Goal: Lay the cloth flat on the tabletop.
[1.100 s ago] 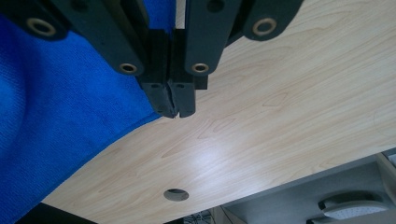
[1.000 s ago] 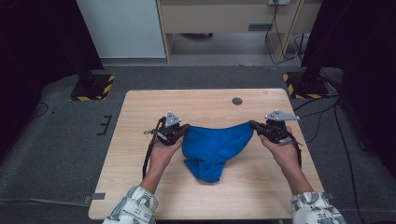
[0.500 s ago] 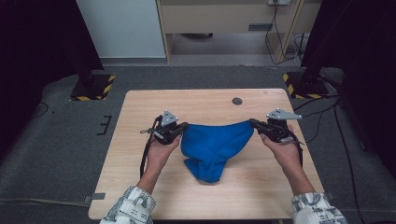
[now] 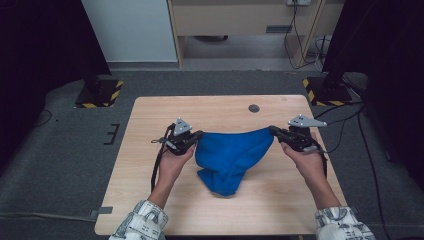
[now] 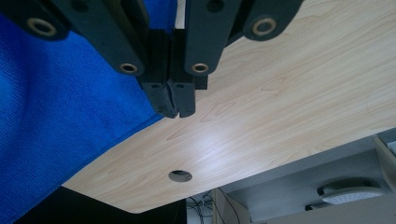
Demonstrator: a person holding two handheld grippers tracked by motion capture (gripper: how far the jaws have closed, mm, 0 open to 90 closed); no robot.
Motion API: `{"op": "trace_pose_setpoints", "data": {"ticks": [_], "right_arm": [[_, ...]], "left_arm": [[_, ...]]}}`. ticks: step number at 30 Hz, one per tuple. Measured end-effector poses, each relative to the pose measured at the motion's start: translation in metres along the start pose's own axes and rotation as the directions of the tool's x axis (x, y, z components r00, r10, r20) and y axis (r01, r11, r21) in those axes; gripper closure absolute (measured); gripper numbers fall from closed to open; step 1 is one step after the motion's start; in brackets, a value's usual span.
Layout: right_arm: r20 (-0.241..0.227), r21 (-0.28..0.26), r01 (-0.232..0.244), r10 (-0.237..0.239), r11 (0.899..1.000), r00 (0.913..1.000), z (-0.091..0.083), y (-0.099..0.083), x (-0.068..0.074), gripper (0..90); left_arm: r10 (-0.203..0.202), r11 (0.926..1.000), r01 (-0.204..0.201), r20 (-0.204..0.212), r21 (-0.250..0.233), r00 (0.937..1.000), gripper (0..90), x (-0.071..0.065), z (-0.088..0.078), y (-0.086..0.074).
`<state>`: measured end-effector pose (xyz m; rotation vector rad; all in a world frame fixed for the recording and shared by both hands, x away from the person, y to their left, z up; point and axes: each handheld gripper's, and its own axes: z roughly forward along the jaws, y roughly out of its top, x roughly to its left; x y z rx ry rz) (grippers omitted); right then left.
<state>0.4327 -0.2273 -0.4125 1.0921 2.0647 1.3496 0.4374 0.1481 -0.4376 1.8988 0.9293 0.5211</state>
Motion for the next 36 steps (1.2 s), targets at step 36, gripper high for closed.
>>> {"op": "trace_pose_setpoints", "data": {"ticks": [36], "right_arm": [[-0.019,-0.028,0.001,-0.002,1.000,0.9998,-0.003,0.006,0.006,89.5]], "left_arm": [[-0.015,0.9994,0.015,-0.006,-0.032,0.9999,88.7,0.009,-0.018,0.006]]}}
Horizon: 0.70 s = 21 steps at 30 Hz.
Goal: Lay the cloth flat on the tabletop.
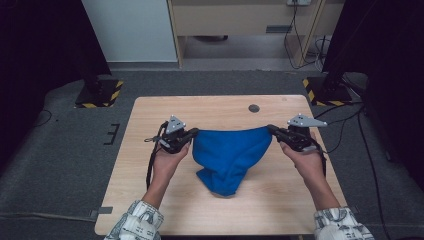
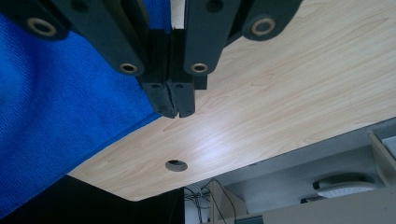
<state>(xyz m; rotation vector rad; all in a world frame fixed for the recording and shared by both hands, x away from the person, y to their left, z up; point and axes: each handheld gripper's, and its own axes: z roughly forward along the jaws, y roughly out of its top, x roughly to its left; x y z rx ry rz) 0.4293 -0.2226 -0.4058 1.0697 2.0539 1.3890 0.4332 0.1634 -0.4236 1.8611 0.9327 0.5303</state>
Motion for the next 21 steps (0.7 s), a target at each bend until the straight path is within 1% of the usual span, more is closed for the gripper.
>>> {"op": "trace_pose_setpoints", "data": {"ticks": [3,15,21], "right_arm": [[0.000,-0.001,-0.001,0.001,1.000,1.0000,-0.001,0.000,-0.001,89.5],[0.000,-0.024,-0.002,0.002,1.000,1.0000,-0.012,0.004,0.000,89.5],[-0.003,-0.035,0.006,-0.006,0.999,1.0000,-0.018,0.007,0.001,89.5]], "left_arm": [[-0.005,1.0000,0.005,0.001,-0.005,1.0000,88.7,0.001,-0.001,0.001],[0.004,0.9997,-0.004,0.005,-0.024,1.0000,88.7,-0.003,-0.009,0.005],[0.007,0.9996,-0.006,0.009,-0.026,0.9999,88.7,-0.003,-0.008,0.008]]}}
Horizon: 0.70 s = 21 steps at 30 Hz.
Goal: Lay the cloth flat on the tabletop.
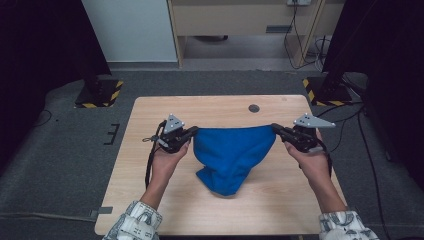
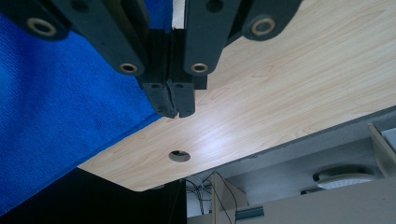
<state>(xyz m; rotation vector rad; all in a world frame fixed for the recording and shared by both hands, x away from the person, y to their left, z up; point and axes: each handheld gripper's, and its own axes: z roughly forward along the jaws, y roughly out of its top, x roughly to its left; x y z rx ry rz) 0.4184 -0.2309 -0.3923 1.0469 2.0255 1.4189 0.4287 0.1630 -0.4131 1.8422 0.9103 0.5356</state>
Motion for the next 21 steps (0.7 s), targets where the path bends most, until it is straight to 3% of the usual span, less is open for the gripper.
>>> {"op": "trace_pose_setpoints", "data": {"ticks": [8,21], "right_arm": [[-0.002,-0.011,0.012,-0.012,1.000,0.9999,-0.007,0.006,0.005,89.5],[0.005,0.002,0.011,-0.011,1.000,0.9999,-0.001,0.004,0.002,89.5]], "left_arm": [[-0.001,0.9999,0.001,0.004,-0.014,1.0000,88.7,-0.002,-0.001,0.003],[0.009,0.9994,-0.009,0.003,-0.033,1.0000,88.7,-0.004,-0.013,0.006]]}}
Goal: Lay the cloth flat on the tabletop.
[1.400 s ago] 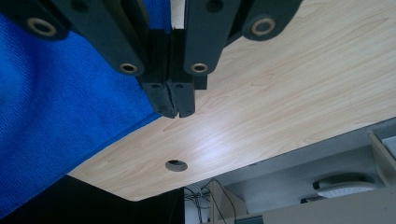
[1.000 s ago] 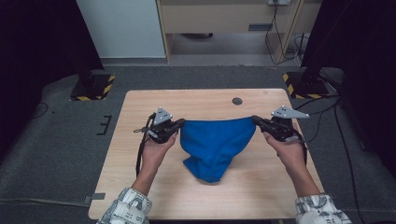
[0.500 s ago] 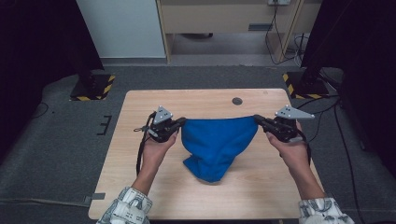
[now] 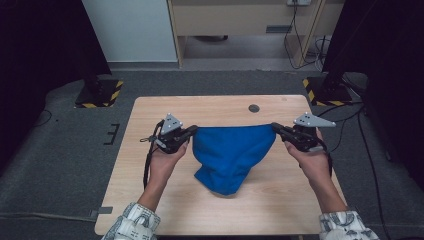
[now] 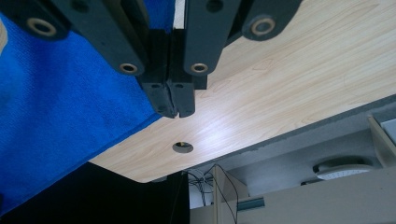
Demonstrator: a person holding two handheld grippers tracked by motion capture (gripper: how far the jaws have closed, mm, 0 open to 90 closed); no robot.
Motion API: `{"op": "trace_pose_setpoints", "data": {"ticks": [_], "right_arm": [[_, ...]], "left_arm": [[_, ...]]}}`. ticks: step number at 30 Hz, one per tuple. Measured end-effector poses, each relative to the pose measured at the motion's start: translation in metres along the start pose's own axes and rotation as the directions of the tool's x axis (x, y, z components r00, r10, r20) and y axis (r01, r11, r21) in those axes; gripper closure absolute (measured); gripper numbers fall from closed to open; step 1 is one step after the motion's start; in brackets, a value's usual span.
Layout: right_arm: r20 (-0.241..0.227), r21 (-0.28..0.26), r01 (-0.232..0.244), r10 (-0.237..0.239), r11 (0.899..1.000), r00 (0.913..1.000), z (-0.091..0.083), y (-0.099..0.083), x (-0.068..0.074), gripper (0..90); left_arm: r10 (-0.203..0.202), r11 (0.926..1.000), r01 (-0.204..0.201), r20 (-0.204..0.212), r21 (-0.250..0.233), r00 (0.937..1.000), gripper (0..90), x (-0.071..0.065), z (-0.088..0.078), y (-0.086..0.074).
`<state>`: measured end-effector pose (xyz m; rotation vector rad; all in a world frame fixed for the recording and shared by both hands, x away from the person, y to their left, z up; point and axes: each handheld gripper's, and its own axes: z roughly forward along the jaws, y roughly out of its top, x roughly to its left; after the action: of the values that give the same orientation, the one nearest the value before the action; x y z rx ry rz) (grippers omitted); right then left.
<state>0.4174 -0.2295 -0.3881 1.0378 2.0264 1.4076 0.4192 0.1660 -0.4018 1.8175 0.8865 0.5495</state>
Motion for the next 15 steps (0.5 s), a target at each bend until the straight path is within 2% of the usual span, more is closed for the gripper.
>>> {"op": "trace_pose_setpoints", "data": {"ticks": [8,10,15], "right_arm": [[0.003,0.018,-0.010,0.010,1.000,0.9999,0.0089,-0.0061,-0.0041,89.5],[0.003,0.012,-0.019,0.019,1.000,0.9998,0.0081,-0.0064,-0.0032,89.5],[-0.007,-0.007,-0.006,0.006,1.000,1.0000,0.0002,-0.0052,0.0014,89.5]], "left_arm": [[0.005,1.0000,-0.005,0.003,-0.003,1.0000,88.7,-0.0014,-0.0035,0.0008],[0.007,1.0000,-0.007,0.003,-0.005,1.0000,88.7,-0.0018,-0.0048,0.0010],[0.010,0.9998,-0.010,0.005,-0.016,0.9999,88.7,-0.0032,-0.0085,0.0024]]}}
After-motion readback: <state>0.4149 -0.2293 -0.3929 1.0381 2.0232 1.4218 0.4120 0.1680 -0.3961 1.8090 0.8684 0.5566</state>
